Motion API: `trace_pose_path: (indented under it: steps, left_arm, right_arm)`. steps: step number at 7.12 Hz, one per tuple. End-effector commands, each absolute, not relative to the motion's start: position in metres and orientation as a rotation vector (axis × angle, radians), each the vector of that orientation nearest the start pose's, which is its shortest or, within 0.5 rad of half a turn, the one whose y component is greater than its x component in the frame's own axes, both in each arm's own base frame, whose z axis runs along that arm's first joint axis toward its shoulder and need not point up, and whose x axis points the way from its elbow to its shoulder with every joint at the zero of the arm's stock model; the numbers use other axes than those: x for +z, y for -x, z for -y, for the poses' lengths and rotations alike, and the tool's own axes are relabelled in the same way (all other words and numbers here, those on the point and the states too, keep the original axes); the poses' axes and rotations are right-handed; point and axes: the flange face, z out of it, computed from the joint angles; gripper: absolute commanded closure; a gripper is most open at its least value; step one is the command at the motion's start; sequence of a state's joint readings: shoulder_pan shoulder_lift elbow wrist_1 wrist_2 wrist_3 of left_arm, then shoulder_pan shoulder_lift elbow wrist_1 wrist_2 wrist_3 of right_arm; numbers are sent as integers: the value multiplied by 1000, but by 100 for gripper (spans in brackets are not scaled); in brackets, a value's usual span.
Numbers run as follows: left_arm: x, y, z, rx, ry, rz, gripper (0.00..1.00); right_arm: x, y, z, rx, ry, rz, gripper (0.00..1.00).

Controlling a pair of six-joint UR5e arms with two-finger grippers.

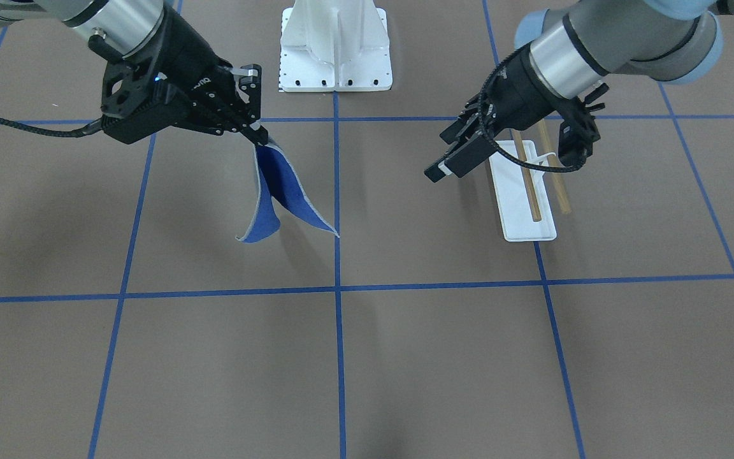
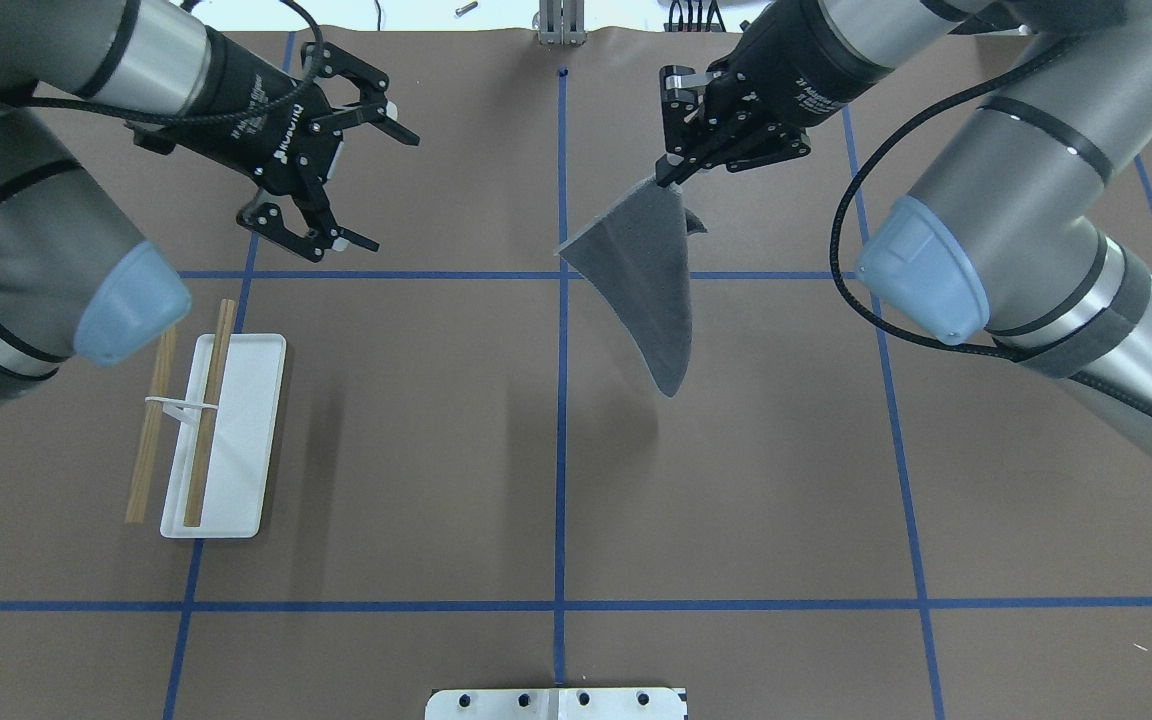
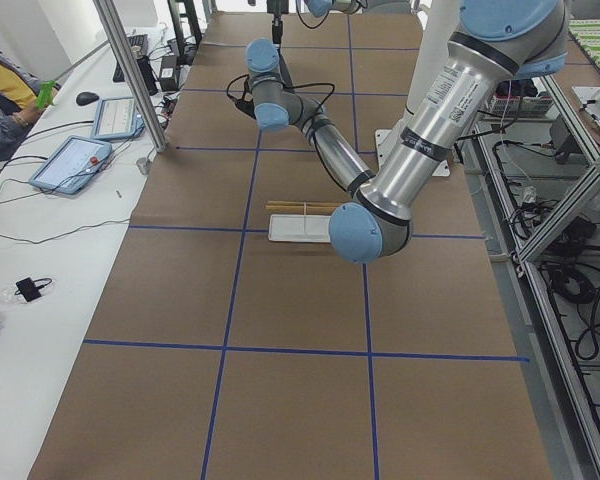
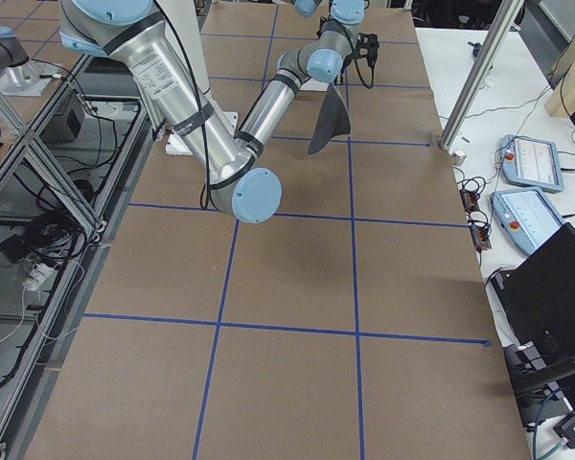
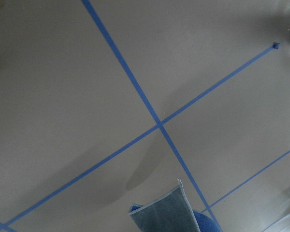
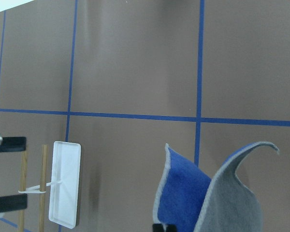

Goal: Hang towel on rack

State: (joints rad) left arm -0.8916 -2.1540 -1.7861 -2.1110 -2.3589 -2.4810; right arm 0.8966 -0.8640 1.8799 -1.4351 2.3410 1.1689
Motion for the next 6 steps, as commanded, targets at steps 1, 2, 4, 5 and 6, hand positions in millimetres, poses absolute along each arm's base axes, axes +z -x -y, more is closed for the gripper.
trace_pose_path:
  steps: [1, 2, 4, 5, 6]
  left_arm:
    - [147, -358, 491, -985, 739, -1291, 2]
    - [146, -362, 488, -973, 730, -1314, 2]
    - [149, -371, 490, -983, 715, -1322, 2]
    - [151, -375, 494, -984, 715, -1321, 2]
    - [157, -378, 498, -983, 715, -1322, 2]
  right_arm:
    - [74, 348, 487, -60, -227, 1313, 100]
    - [67, 361, 483, -76, -255, 1329, 100]
    - [61, 369, 475, -105, -304, 1347, 100]
    - [59, 371, 471, -162, -345, 1350, 100]
    - [57, 376, 465, -258, -408, 1339, 100]
